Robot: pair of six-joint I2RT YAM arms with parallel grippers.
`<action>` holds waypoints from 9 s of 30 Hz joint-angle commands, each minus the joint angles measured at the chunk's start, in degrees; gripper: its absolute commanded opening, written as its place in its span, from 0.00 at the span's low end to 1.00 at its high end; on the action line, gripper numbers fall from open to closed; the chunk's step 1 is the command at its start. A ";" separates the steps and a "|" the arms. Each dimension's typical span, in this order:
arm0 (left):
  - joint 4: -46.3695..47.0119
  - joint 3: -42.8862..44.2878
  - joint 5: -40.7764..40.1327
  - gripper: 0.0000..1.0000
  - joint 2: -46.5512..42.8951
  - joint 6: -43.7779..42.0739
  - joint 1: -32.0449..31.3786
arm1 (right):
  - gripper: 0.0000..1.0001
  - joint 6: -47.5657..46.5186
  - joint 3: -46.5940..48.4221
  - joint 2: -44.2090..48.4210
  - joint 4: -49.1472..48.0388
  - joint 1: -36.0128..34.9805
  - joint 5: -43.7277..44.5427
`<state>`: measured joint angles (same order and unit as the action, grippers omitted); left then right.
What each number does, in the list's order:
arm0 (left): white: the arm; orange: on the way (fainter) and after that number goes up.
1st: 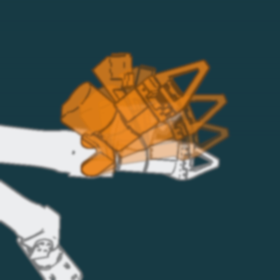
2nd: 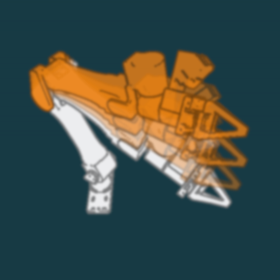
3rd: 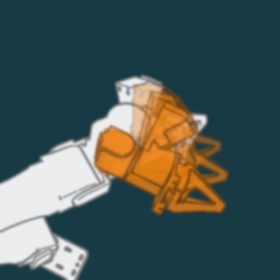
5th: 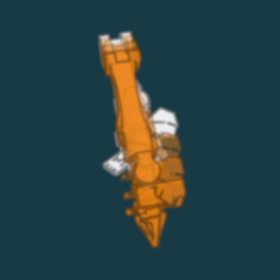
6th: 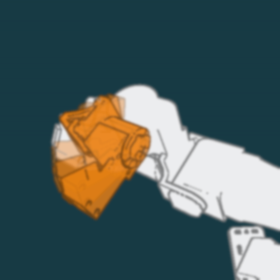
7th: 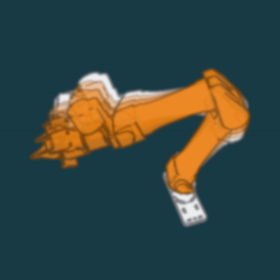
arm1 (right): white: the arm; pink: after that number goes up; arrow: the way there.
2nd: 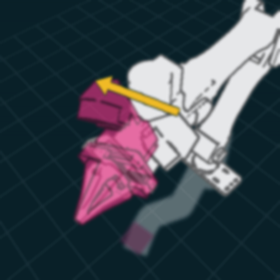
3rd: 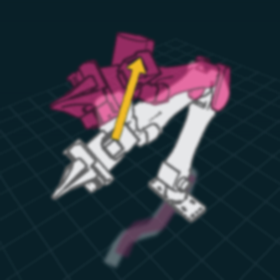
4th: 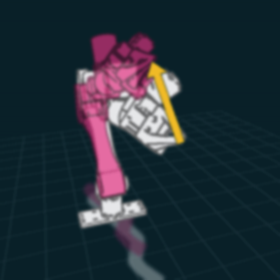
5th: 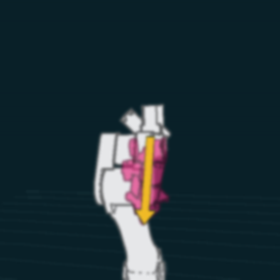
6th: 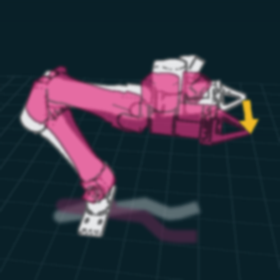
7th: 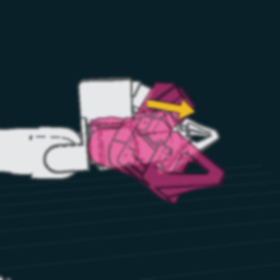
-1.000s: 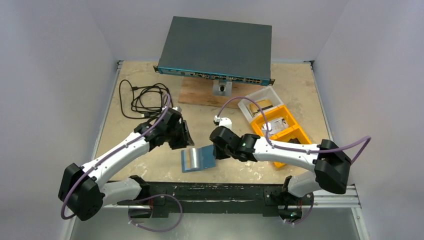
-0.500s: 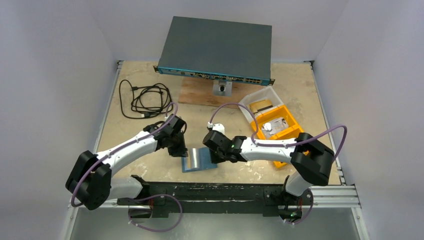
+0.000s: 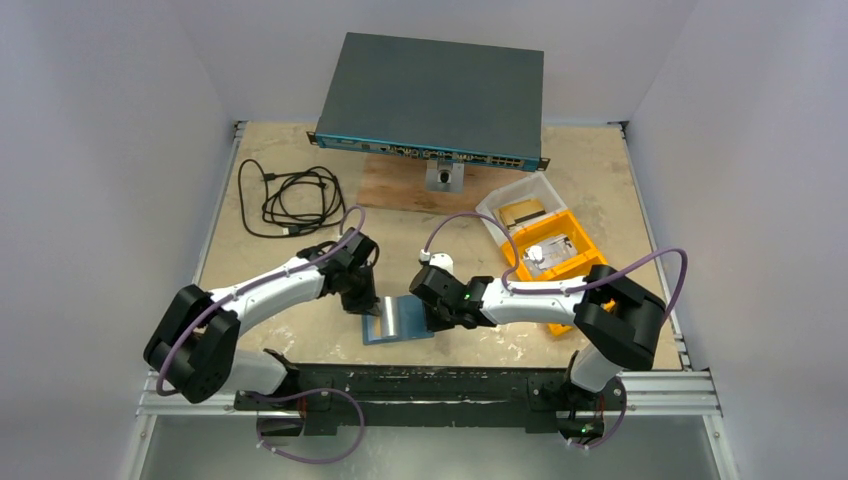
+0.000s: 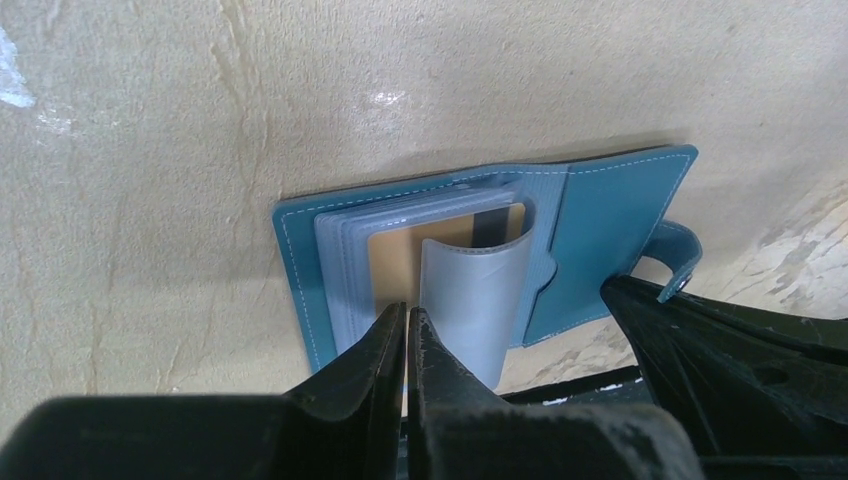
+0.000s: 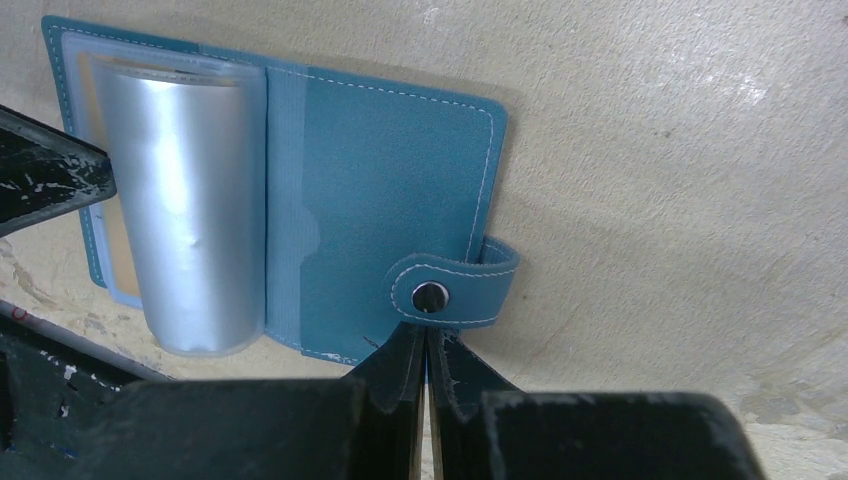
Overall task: Take the credit cards out of the card holder
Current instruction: Remove the credit card from the card holder, then place the credit card in the storage box.
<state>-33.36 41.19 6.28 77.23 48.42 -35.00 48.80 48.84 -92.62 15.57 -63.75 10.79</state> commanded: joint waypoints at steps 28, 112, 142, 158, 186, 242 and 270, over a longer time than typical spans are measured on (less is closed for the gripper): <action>9.28 12.44 9.12 0.09 15.22 0.99 -7.79 | 0.05 0.53 2.10 13.20 7.30 -0.13 4.73; 2.66 -0.95 5.55 0.14 0.75 -5.27 3.15 | 0.26 3.40 -7.93 -6.48 -32.27 11.36 -28.85; -0.75 -1.14 1.93 0.20 -2.53 -3.80 2.29 | 0.25 6.43 -11.74 -10.08 -40.38 13.30 -32.60; 5.00 -2.52 5.39 0.06 2.40 -2.55 1.81 | 0.24 6.84 -12.14 -10.47 -41.26 13.32 -32.85; 4.07 -4.23 2.35 0.00 6.03 0.54 0.87 | 0.11 14.31 -16.30 -12.92 -58.11 16.55 -41.43; 0.67 -5.95 -1.10 0.00 6.92 0.23 1.86 | 0.00 10.01 -25.05 0.73 -46.23 21.04 -32.96; -7.21 11.67 4.68 0.78 -13.07 -11.07 1.78 | 0.00 6.25 -10.09 31.99 -4.18 24.54 -16.13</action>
<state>-37.74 50.09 10.20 66.39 40.34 -33.39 55.35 34.68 -65.45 1.41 -40.93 -12.34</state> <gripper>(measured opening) 0.708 0.004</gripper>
